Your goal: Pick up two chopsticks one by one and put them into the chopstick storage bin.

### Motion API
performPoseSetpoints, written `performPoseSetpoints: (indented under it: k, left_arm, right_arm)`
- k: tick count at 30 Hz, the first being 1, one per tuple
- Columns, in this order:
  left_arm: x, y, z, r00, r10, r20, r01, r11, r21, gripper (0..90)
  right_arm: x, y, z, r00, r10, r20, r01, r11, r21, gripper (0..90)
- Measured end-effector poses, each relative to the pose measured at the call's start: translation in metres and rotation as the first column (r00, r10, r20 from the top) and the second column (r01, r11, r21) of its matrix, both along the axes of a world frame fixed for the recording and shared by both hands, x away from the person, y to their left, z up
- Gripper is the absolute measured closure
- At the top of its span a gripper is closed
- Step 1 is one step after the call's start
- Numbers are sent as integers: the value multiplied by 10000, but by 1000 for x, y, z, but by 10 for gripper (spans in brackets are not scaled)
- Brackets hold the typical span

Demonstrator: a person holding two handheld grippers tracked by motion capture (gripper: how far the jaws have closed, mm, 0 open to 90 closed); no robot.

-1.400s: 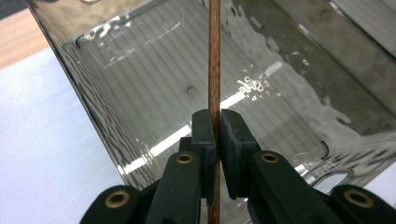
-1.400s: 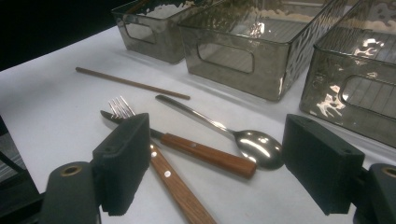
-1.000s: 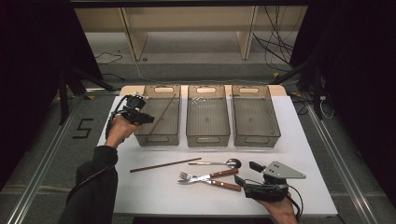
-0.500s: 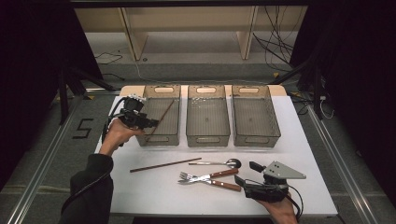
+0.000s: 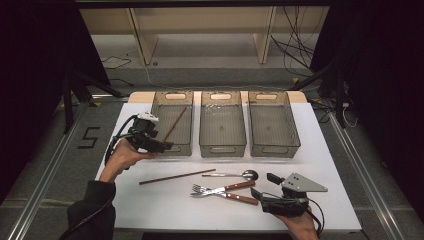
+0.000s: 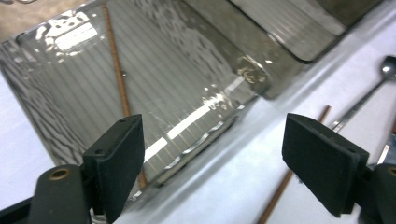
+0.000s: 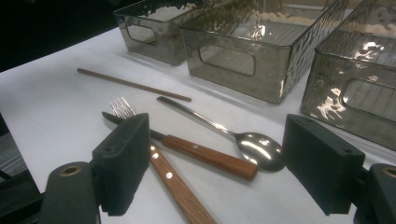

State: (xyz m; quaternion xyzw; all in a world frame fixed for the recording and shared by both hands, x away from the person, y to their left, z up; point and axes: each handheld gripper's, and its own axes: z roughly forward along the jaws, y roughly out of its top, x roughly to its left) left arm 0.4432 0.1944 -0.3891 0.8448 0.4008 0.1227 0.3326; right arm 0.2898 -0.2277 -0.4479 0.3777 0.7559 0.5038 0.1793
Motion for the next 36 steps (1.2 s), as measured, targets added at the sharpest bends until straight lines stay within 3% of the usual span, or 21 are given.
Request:
performPoseSetpoints:
  k: [10,20,25,27,28,33,36]
  left_arm:
    - [-21,-10,-6,9967,-773,-240,789,9940,758,177]
    - [-31,-22,-20,9875,-1303,-885,1435,9757,1655,159]
    - [-34,-26,-24,9794,-1563,-1279,1826,9559,2300,167]
    - [-34,-27,-26,9715,-1762,-1588,2142,9390,2689,183]
    - [-34,-27,-27,9709,-1768,-1615,2164,9366,2755,194]
    - [-35,-30,-32,9598,-1887,-2079,2515,9069,3380,237]
    - [-35,-30,-35,9544,-1960,-2250,2661,9003,3443,273]
  right_arm:
    - [-1,-1,1,9999,7,106,-8,10000,76,243]
    - [-2,-1,2,9998,-26,177,24,9999,99,229]
    - [-2,-1,2,9998,-10,204,8,9999,108,228]
    - [-2,-1,2,9999,-12,162,10,10000,87,228]
    - [-1,-1,1,9998,-2,198,1,10000,94,228]
    - [-1,0,1,9999,35,159,-36,10000,62,228]
    - [-1,0,1,9999,40,149,-41,10000,53,228]
